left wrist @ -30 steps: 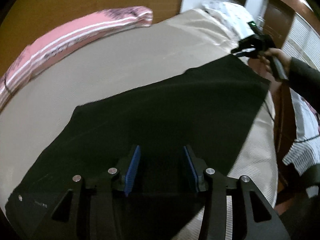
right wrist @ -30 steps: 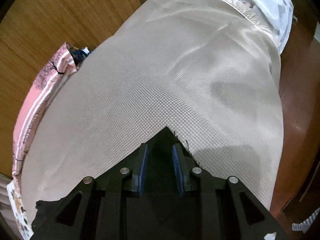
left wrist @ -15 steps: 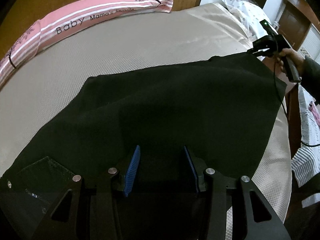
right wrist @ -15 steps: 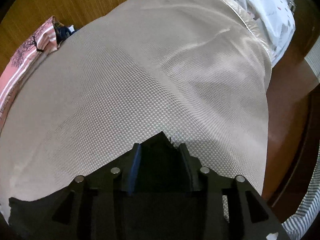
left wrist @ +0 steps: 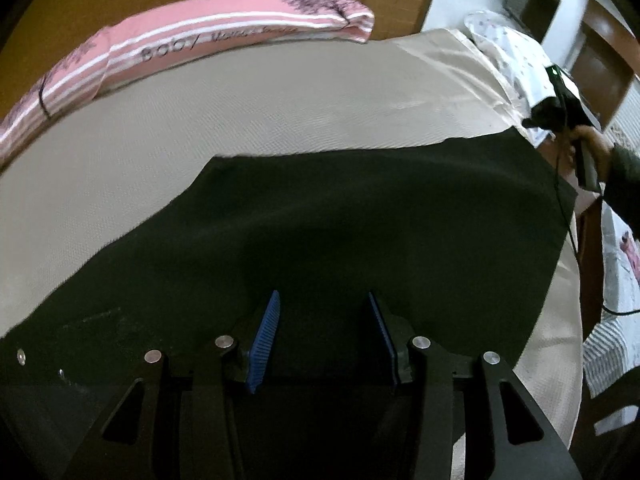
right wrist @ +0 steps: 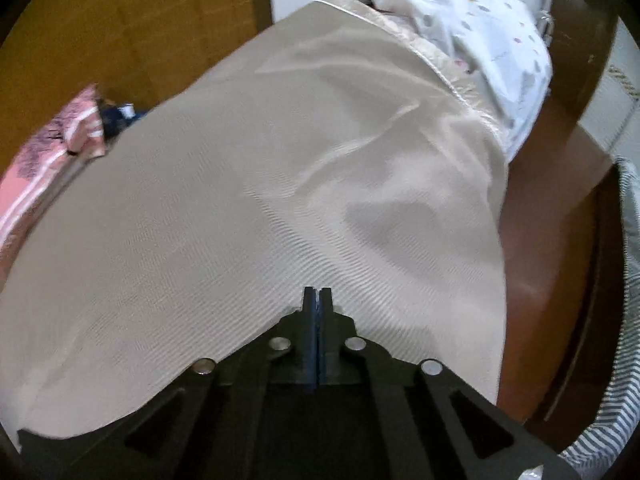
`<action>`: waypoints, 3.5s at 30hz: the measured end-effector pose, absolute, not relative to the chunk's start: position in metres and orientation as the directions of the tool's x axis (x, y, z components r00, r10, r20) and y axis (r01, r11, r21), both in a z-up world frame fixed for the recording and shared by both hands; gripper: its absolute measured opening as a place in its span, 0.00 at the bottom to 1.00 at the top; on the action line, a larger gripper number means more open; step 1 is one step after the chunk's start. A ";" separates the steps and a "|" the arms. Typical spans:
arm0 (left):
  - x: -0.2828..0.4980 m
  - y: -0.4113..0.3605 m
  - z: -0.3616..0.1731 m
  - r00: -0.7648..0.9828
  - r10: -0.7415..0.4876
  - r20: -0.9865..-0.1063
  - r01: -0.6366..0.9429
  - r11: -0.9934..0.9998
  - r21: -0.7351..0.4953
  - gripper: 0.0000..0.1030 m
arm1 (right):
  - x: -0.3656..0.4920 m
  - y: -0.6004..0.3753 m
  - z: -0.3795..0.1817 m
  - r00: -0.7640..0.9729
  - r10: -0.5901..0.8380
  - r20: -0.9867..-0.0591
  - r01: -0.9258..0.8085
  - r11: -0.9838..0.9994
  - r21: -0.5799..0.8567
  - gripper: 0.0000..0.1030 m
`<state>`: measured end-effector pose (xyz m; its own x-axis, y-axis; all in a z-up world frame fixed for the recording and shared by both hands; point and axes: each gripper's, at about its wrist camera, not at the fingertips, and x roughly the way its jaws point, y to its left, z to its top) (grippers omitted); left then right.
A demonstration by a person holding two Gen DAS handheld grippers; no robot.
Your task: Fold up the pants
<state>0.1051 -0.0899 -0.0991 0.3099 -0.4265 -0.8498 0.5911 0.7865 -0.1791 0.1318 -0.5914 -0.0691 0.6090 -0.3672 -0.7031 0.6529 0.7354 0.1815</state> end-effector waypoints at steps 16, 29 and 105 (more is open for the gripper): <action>0.096 -0.075 -0.100 0.308 -0.409 -0.859 0.568 0.803 -0.179 0.48 | 0.175 -0.412 -0.034 0.731 0.233 -0.641 0.033 0.927 0.374 0.26; 0.089 -0.051 -0.100 0.318 -0.441 -0.839 0.538 0.813 -0.224 0.48 | 0.170 -0.229 -0.074 0.468 0.461 -0.754 -0.391 0.873 0.291 0.26; 0.175 -0.128 -0.103 0.349 -0.397 -0.849 0.565 0.812 -0.147 0.59 | 0.114 -0.435 -0.104 0.804 -0.075 -0.590 0.167 0.981 0.103 0.30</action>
<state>0.1751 -0.1277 -0.1032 0.3494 -0.3971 -0.8487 0.5653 0.8117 -0.1470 0.1141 -0.4351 -0.1040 0.8036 -0.0748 -0.5904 0.1665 0.9807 0.1025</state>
